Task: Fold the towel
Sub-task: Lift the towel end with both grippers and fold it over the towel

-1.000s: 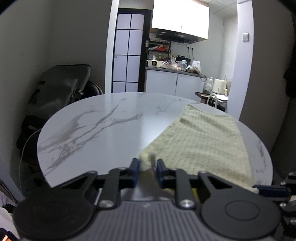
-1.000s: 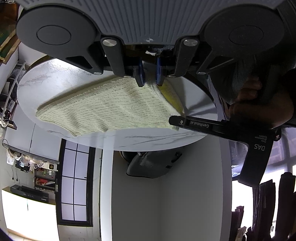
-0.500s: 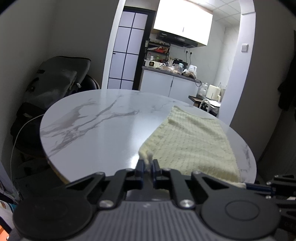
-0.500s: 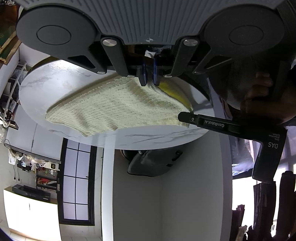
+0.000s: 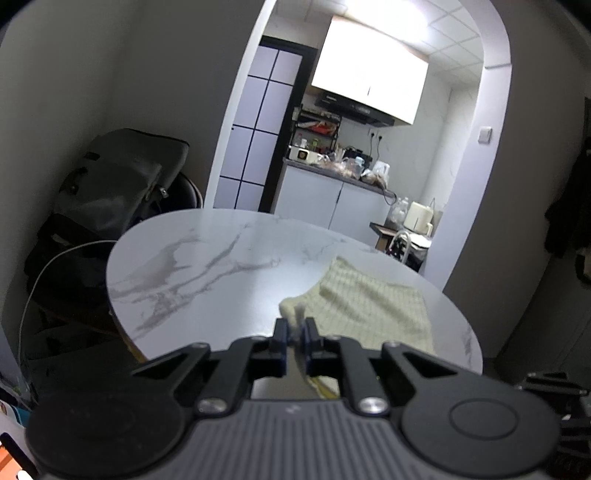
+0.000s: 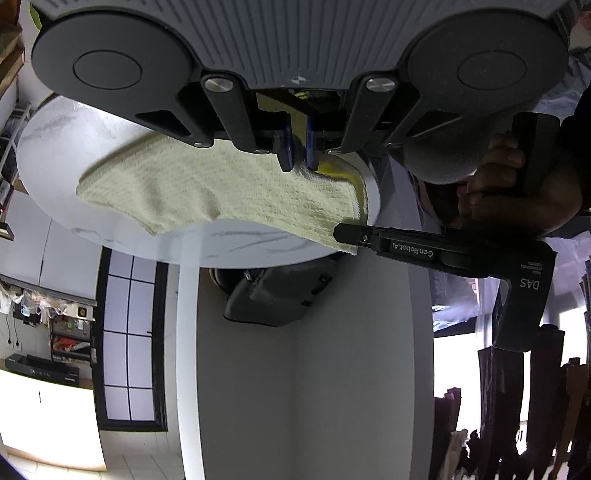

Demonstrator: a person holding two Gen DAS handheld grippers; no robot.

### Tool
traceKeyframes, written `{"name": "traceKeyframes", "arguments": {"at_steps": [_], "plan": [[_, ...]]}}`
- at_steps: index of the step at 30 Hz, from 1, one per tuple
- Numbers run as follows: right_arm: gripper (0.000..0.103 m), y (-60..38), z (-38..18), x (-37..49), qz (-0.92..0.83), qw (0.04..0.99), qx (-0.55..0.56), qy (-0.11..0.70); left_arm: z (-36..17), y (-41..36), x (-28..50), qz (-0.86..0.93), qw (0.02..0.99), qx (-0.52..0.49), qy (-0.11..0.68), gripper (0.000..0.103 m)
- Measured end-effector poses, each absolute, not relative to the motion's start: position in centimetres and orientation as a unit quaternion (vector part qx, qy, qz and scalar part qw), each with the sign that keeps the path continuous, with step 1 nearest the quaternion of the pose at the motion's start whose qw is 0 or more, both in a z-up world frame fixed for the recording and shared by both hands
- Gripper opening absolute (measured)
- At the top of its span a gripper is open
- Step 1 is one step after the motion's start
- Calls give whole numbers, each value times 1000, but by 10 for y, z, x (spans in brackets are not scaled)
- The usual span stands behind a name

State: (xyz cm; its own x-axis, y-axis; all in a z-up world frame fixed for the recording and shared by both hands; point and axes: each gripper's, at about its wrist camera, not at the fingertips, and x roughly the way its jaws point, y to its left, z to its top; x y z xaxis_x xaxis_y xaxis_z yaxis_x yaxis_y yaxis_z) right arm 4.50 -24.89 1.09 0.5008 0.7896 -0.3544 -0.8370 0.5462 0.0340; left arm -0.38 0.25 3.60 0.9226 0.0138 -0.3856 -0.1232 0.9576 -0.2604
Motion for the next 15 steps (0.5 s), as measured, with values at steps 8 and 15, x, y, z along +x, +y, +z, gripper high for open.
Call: {"name": "traceKeyframes", "arguments": {"at_steps": [8,15], "plan": [[8,-242,24,38,486,859,-63,147,50,11,-16,51,971,-153,174,9],[8,-242,21,45,482,862,-51,148,53,15,-17,53,972,-156,167,9]]}}
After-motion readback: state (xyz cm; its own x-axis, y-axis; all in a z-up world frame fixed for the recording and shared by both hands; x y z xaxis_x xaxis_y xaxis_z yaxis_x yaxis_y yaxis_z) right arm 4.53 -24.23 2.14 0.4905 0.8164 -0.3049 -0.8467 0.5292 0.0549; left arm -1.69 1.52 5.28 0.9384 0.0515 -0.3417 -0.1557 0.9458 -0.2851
